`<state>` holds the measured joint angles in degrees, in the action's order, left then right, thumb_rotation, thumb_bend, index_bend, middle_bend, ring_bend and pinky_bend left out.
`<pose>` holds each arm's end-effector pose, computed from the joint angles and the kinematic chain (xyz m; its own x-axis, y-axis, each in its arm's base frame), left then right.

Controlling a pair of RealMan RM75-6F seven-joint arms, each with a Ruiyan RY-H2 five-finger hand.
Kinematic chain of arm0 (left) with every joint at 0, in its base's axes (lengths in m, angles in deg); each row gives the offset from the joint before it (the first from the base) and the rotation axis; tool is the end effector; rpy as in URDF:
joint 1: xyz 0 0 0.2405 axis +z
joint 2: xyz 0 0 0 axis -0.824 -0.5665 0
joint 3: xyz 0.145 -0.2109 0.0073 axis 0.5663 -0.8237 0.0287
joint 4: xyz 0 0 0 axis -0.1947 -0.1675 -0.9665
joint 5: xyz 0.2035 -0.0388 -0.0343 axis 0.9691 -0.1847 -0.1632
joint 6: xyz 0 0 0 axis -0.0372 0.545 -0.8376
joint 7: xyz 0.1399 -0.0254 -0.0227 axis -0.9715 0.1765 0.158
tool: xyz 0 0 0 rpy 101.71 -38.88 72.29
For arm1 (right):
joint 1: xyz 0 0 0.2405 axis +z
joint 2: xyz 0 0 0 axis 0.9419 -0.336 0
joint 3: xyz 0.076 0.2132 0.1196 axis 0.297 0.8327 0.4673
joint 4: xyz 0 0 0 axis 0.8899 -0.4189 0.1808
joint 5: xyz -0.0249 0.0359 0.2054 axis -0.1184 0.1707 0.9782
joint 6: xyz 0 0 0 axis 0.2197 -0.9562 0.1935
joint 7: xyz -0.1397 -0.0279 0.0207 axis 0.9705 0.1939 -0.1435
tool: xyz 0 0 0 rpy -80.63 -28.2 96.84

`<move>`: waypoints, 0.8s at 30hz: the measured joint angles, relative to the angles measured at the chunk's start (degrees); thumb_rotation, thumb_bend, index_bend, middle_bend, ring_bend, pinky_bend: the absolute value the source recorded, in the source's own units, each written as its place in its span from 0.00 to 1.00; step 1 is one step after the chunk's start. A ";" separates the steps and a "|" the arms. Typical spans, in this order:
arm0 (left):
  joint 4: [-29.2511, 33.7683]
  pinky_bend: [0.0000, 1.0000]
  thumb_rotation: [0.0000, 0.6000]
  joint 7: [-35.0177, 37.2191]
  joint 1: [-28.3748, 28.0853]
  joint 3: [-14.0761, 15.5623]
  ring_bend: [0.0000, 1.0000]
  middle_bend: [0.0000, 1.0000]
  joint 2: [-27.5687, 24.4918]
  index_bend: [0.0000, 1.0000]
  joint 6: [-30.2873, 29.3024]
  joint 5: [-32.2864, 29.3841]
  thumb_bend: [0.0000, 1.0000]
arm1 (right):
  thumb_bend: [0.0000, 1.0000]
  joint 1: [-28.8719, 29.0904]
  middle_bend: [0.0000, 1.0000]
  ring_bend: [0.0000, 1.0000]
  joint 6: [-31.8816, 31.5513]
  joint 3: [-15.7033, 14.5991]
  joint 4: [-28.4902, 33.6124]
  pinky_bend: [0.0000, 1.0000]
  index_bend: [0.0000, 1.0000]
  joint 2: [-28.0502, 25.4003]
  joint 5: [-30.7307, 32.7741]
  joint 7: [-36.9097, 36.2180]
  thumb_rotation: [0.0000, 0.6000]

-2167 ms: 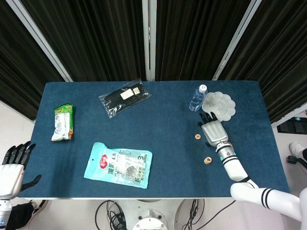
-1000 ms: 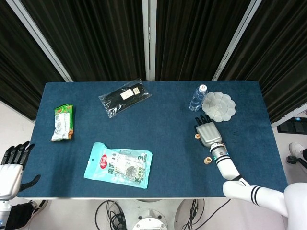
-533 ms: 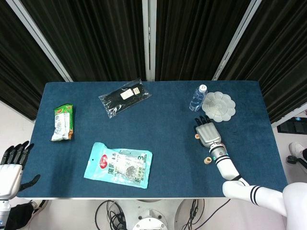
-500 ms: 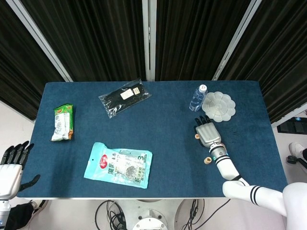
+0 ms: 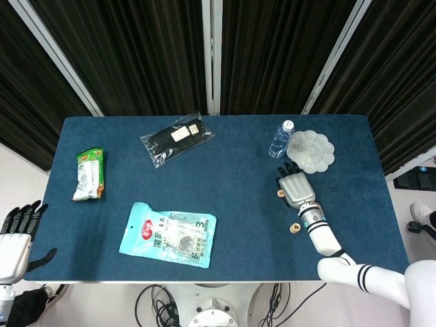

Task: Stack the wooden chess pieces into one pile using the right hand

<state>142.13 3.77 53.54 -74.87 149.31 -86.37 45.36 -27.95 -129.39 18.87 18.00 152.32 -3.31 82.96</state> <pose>-0.3061 0.1530 0.1646 0.4464 0.0452 0.8937 0.8948 -0.0137 -0.4463 -0.2136 -0.3637 -0.0147 0.6756 -0.2700 0.6860 -0.7371 -0.2637 0.6221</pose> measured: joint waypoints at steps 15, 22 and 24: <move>0.34 0.00 1.00 -1.06 -0.14 0.19 0.00 0.00 0.28 0.04 0.26 0.31 0.19 | 0.31 -5.12 0.14 0.00 -5.65 -4.49 20.74 0.00 0.54 -16.48 -9.46 -1.43 1.00; 0.53 0.00 1.00 -1.49 -0.23 0.26 0.00 0.00 0.40 0.04 0.42 0.39 0.19 | 0.31 -8.89 0.15 0.00 -7.72 -9.08 25.65 0.00 0.54 -20.54 -14.57 -1.65 1.00; 0.53 0.00 1.00 -1.49 -0.17 0.21 0.00 0.00 0.39 0.04 0.28 0.29 0.19 | 0.31 -9.60 0.14 0.00 -8.05 -9.79 25.84 0.00 0.55 -20.67 -15.71 -1.82 1.00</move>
<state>142.66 2.28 53.37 -74.66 149.70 -86.10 45.66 -37.55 -137.44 9.08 43.84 131.65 -19.01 81.14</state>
